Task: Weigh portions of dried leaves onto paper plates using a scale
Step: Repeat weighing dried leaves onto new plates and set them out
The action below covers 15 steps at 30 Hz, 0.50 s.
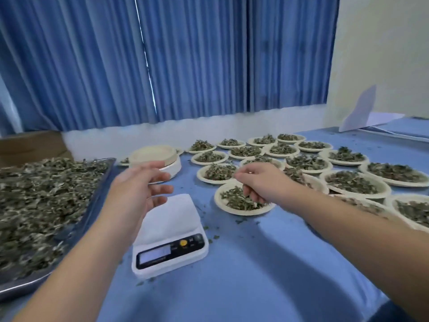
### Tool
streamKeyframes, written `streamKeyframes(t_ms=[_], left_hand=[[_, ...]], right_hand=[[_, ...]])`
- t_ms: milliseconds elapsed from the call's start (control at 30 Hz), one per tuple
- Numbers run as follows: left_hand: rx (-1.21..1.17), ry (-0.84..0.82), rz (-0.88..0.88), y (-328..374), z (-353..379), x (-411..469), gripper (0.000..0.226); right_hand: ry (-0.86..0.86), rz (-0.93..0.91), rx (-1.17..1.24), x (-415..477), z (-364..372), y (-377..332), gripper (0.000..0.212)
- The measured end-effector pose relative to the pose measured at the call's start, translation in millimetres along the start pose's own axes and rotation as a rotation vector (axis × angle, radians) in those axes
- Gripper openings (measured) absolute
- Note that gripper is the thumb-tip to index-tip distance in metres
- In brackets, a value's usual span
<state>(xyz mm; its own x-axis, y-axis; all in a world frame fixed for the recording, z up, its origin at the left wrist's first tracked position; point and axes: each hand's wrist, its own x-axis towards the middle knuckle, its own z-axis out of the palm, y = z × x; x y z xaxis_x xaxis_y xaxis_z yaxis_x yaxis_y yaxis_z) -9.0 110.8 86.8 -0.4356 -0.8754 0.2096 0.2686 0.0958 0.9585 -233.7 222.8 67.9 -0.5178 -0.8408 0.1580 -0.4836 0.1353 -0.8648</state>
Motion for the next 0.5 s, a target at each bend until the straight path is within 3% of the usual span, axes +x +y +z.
streamKeyframes(t_ms=[233, 400, 500], left_hand=[[0.48, 0.273, 0.124, -49, -77, 39, 0.022], [0.603, 0.236, 0.042, -85, -92, 55, 0.018], [0.593, 0.248, -0.018, -93, -97, 60, 0.017]], right_hand=[[-0.095, -0.077, 0.006, 53, 85, -36, 0.017], [-0.138, -0.11, -0.083, 96, 143, -48, 0.014], [-0.046, -0.23, -0.233, 133, 166, -59, 0.014]])
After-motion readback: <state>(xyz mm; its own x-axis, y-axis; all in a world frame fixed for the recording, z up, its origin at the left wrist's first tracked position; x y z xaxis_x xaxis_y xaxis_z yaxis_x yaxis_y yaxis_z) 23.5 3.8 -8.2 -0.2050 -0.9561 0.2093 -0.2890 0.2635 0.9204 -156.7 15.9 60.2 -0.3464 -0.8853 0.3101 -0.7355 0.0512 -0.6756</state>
